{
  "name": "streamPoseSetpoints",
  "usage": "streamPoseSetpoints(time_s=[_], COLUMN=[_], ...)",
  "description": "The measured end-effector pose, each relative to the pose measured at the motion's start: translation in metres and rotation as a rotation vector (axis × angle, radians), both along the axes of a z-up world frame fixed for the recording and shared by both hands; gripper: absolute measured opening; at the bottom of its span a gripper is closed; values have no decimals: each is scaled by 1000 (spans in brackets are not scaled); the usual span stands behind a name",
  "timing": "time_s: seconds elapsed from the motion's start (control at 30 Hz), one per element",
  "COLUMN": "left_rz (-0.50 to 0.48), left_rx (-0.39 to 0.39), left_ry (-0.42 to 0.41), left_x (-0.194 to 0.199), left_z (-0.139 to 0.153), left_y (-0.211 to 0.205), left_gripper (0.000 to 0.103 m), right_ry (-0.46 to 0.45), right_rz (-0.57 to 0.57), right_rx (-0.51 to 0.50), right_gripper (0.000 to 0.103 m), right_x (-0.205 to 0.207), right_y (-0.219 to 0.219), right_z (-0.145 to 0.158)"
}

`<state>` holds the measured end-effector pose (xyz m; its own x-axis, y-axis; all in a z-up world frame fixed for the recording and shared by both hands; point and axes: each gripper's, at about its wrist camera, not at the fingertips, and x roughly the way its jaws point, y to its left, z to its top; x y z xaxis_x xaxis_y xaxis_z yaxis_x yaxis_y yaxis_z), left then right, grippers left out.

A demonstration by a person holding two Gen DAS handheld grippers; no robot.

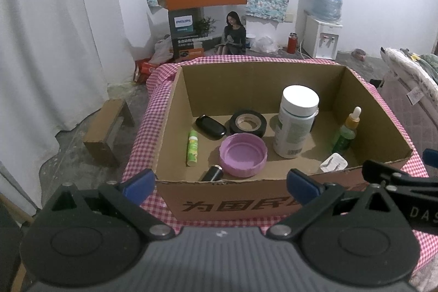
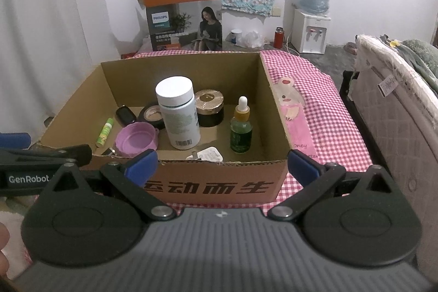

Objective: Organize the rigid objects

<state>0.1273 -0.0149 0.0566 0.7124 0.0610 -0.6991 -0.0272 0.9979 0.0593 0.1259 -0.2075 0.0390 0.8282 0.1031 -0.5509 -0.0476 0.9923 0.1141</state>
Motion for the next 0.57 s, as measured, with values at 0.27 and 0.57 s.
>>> streamPoseSetpoints(time_s=[0.27, 0.57], left_rz=[0, 0], left_rx=[-2, 1], left_ry=[0, -1], left_x=[0, -1], left_z=[0, 0], left_y=[0, 0], left_gripper=[103, 103], right_ry=[-2, -2], right_rz=[-1, 0], right_rx=[-3, -2], right_gripper=[102, 102], right_x=[0, 0], right_y=[1, 1], right_z=[0, 0])
